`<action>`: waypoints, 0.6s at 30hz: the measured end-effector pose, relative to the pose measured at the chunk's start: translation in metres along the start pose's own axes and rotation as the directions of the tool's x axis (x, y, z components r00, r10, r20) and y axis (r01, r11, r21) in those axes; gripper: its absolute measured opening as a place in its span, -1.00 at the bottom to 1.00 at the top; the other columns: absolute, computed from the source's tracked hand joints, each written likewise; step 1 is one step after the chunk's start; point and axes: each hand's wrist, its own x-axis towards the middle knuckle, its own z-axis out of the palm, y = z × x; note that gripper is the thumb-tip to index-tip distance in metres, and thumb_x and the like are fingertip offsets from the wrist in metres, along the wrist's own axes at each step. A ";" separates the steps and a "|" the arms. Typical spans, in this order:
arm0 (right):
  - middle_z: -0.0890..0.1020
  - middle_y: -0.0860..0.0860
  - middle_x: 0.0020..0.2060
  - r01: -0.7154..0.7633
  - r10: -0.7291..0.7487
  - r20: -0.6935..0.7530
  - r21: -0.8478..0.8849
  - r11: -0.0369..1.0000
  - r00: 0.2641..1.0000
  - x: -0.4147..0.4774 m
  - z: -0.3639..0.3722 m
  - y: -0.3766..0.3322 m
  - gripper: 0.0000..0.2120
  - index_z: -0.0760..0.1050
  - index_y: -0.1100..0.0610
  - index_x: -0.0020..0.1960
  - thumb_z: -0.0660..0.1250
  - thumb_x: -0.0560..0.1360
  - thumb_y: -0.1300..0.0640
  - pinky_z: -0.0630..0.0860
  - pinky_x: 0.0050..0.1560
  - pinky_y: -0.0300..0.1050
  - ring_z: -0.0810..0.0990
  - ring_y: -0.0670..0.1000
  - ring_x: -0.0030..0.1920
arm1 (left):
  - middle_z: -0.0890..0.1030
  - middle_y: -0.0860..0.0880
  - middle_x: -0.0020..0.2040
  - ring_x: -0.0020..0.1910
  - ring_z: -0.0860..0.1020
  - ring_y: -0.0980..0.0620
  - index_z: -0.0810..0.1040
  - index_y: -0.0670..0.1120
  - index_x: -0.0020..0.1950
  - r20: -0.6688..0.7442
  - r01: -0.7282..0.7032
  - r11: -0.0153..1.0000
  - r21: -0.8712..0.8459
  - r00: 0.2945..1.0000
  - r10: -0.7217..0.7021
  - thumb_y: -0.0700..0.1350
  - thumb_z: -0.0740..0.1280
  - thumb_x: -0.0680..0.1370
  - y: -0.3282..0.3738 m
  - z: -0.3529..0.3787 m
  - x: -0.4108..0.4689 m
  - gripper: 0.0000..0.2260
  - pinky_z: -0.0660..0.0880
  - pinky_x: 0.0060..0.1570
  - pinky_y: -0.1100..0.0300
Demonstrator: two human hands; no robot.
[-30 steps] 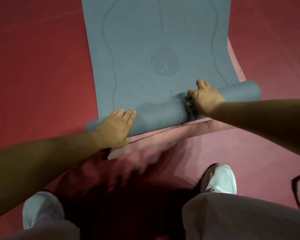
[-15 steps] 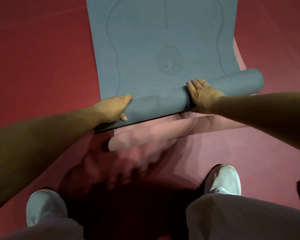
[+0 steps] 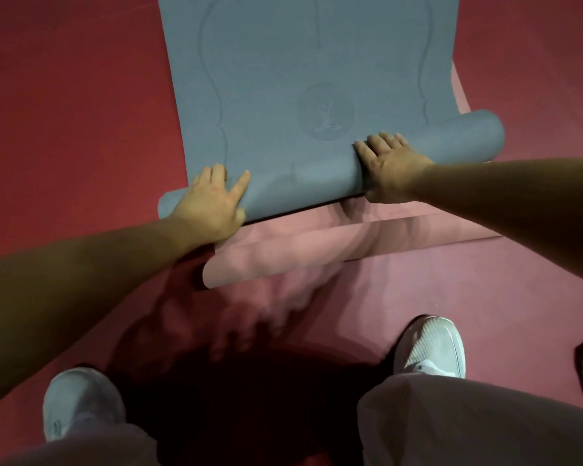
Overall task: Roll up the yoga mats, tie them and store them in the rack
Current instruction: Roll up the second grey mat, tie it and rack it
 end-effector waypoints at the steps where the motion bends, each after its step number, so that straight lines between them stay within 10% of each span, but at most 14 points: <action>1: 0.13 0.24 0.52 0.002 -0.002 0.009 -0.029 1.000 1.000 -0.001 0.002 -0.001 0.01 -0.12 0.20 0.60 0.38 0.43 -0.19 0.00 0.55 0.19 0.06 0.28 0.54 | 0.35 -0.32 0.19 0.09 0.36 -0.28 0.14 -0.16 0.57 0.053 -0.012 0.999 0.052 0.999 0.009 0.15 0.23 0.53 0.001 -0.001 0.000 -0.30 0.34 0.15 -0.11; 8: 0.20 0.22 0.47 0.004 -0.004 -0.048 -0.004 1.000 0.999 -0.007 0.004 -0.002 -0.03 -0.06 0.21 0.59 0.41 0.42 -0.14 0.04 0.54 0.15 0.13 0.27 0.50 | 0.22 -0.29 0.29 0.21 0.38 -0.25 -0.05 -0.08 0.55 0.307 0.121 0.989 0.083 0.941 -0.141 0.20 0.58 0.27 0.016 -0.007 0.023 0.10 0.41 0.16 -0.14; 18: 0.36 0.20 0.34 -0.027 0.028 0.001 0.125 0.992 1.000 -0.021 0.000 -0.012 -0.17 0.20 0.18 0.45 0.48 0.33 -0.08 0.21 0.44 0.12 0.31 0.25 0.38 | 0.49 -0.15 0.05 -0.01 0.54 -0.20 0.17 0.07 0.37 0.414 0.073 0.994 -0.081 0.909 -0.033 0.10 0.54 0.24 0.002 -0.023 0.022 -0.18 0.49 -0.15 0.04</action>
